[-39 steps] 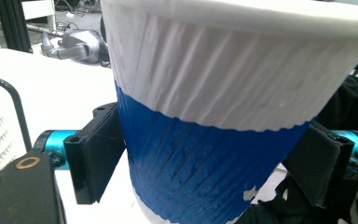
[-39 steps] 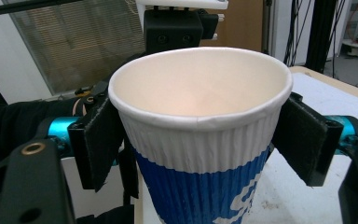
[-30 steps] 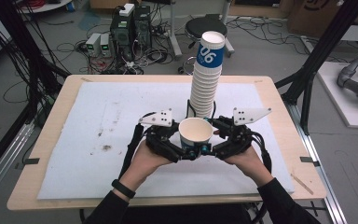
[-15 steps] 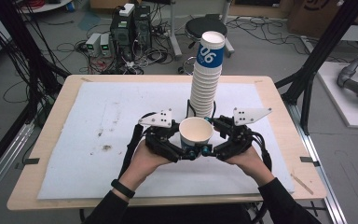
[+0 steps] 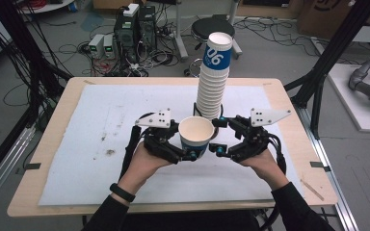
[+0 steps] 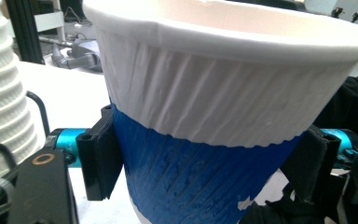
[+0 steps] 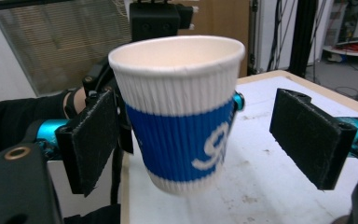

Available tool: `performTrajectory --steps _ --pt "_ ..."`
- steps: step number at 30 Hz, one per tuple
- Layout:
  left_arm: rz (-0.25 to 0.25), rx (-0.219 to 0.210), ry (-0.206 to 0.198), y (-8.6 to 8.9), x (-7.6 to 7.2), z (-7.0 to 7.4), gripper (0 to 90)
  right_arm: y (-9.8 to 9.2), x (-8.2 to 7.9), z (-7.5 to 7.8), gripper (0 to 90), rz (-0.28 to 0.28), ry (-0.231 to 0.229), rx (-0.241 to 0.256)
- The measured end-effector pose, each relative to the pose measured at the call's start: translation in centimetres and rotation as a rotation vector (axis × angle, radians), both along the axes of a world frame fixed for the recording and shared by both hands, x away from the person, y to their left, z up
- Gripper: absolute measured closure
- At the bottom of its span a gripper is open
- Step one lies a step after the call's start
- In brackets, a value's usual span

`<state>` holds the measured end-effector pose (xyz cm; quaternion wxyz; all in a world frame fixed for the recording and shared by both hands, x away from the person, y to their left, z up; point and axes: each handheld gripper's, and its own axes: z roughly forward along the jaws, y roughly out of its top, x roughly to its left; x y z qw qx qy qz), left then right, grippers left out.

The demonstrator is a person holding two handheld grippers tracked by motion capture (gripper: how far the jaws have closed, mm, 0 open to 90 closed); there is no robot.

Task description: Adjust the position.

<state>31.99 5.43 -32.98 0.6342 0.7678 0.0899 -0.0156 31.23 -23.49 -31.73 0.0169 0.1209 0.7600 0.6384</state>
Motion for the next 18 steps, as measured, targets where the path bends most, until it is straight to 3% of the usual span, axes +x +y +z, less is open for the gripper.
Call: performTrajectory --steps 18 --pt "0.029 -0.048 -0.034 0.9 -0.4 1.2 24.4 0.7 0.2 -1.6 16.1 0.027 0.022 -0.064"
